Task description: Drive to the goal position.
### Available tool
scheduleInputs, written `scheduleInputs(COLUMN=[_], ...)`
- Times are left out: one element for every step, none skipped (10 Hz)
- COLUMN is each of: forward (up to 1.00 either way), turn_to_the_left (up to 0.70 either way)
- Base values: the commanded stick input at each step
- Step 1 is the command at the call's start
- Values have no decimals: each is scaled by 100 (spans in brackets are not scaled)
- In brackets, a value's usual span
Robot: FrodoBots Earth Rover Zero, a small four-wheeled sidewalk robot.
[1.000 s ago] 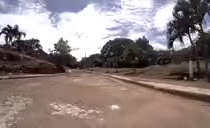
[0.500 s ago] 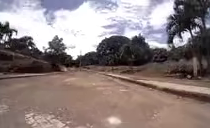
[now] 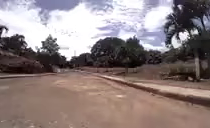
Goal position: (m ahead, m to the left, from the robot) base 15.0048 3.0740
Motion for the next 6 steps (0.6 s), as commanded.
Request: scheduleInputs(forward=[100,100,100,100,100,100], turn_to_the_left=[0,-21,0,0,0,0])
